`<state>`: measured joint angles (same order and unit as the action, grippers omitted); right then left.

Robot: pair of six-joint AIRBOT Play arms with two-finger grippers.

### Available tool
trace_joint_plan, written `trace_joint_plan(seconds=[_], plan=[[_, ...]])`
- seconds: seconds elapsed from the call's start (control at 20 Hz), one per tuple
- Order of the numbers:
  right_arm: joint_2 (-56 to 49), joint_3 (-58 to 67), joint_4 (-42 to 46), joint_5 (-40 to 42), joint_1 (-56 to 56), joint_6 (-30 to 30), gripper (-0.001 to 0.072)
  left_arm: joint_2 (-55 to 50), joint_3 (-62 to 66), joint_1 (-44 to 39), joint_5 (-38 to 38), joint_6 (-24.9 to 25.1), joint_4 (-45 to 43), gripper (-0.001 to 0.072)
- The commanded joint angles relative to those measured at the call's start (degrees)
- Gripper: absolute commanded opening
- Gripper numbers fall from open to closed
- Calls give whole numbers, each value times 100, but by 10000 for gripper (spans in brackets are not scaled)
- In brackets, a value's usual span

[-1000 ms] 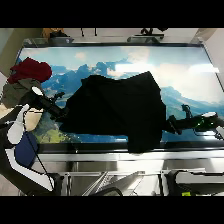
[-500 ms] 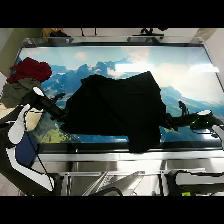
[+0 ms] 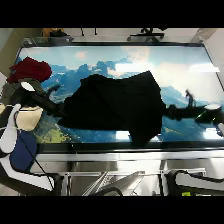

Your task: Fold the shirts.

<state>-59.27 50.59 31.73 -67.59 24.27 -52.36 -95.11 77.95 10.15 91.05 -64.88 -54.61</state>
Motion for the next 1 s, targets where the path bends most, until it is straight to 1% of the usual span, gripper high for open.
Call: trace_joint_plan(seconds=[0.0, 0.15, 0.2, 0.25, 0.3, 0.4, 0.45, 0.55, 0.65, 0.75, 0.8, 0.9, 0.95], plan=[[791, 1392, -1517, -188, 4, 553, 19, 850, 588, 31, 177, 103, 1768, 14], [1333, 3246, -1921, -42, 7, 741, 19, 1674, 1598, 24, -155, 107, 4155, 14], [1488, 3821, -1902, 133, 11, 813, 19, 1941, 2013, 24, -304, 136, 4693, 14], [1641, 4382, -1886, 369, 26, 935, 19, 2214, 2474, 28, -533, 227, 4962, 14], [1768, 4857, -1832, 619, 46, 1001, 19, 2509, 3003, 83, -844, 256, 4929, 14], [1980, 5512, -1526, 916, 105, 994, 19, 3029, 3866, 321, -1292, 216, 4553, 14], [2081, 5700, -1401, 953, 103, 994, 19, 3303, 4135, 540, -1386, 81, 4343, 14], [2280, 5875, -1217, 1054, 98, 994, 19, 3886, 4188, 1207, -1449, -271, 3797, 14], [2398, 5877, -1073, 1189, 101, 994, 19, 4459, 3613, 2022, -1495, -442, 3414, 14], [2337, 5869, -1029, 1084, 101, 992, 19, 4854, 2826, 2785, -1366, -435, 3414, 14], [2212, 5866, -1032, 909, 101, 990, 20, 4983, 2422, 3023, -1285, -407, 3421, 15], [1757, 5816, -1217, 387, 98, 787, 20, 5084, 1578, 3095, -1279, -284, 3425, 14], [1478, 5711, -1449, 57, 94, 754, 20, 5027, 1174, 2959, -1266, -170, 3412, 15]])
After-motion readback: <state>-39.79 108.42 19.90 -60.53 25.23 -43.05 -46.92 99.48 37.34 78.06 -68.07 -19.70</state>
